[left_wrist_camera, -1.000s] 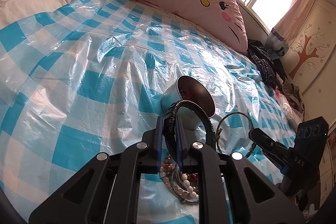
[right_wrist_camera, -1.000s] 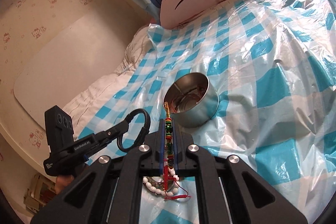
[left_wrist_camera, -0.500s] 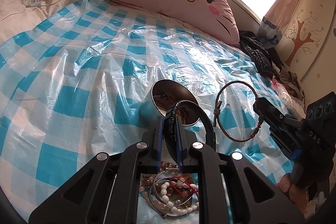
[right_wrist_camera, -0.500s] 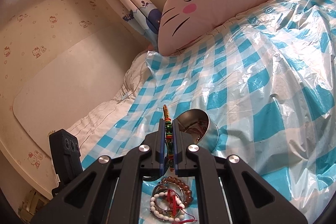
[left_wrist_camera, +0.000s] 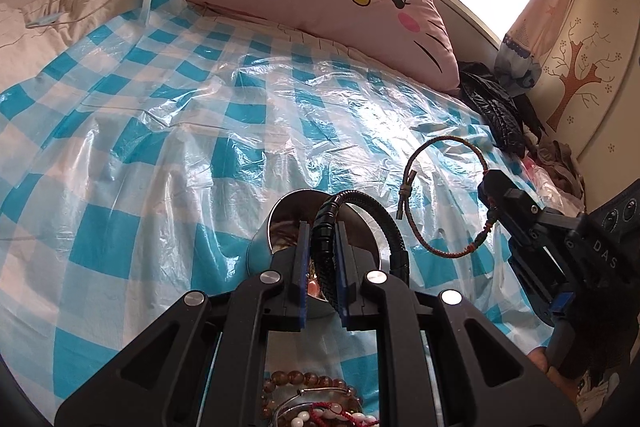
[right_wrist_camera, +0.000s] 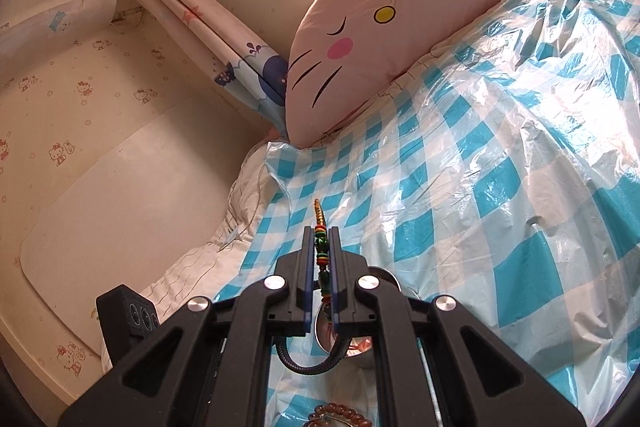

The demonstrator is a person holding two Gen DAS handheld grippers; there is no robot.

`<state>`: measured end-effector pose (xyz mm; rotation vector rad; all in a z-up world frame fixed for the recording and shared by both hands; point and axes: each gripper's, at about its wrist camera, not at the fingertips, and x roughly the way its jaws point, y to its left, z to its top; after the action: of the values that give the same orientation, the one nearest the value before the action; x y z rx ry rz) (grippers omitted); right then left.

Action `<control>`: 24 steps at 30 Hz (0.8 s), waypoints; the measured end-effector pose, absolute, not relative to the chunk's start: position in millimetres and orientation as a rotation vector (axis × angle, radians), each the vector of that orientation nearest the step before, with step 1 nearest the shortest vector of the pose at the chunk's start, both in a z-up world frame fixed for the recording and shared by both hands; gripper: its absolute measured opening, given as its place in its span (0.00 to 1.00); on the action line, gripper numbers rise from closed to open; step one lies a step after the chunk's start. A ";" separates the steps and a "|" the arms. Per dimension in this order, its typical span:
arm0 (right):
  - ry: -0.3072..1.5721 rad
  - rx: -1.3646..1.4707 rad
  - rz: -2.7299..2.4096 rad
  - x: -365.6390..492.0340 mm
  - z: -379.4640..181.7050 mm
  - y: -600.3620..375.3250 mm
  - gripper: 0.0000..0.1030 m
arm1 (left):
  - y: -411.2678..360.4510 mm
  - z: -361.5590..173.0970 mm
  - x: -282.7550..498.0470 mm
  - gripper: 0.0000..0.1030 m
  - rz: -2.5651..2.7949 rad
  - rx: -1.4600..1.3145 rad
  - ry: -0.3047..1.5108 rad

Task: Organize jewelry
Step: 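Lower both bracelets into the tin and open both tools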

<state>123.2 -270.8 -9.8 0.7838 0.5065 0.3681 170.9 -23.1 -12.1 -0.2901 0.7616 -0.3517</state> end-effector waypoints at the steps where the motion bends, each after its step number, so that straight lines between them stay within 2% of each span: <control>1: 0.511 0.782 0.369 124.1 -11.5 -270.4 0.07 | -24.6 -13.7 173.9 0.10 -0.351 -0.287 0.764; 24: 0.578 0.736 0.391 143.4 -21.8 -251.9 0.08 | -35.2 -36.3 199.8 0.11 -0.313 -0.257 0.835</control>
<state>143.4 -251.9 -21.8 0.7359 0.5782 0.3906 199.8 -35.2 -36.3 -0.2572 0.8353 -0.3131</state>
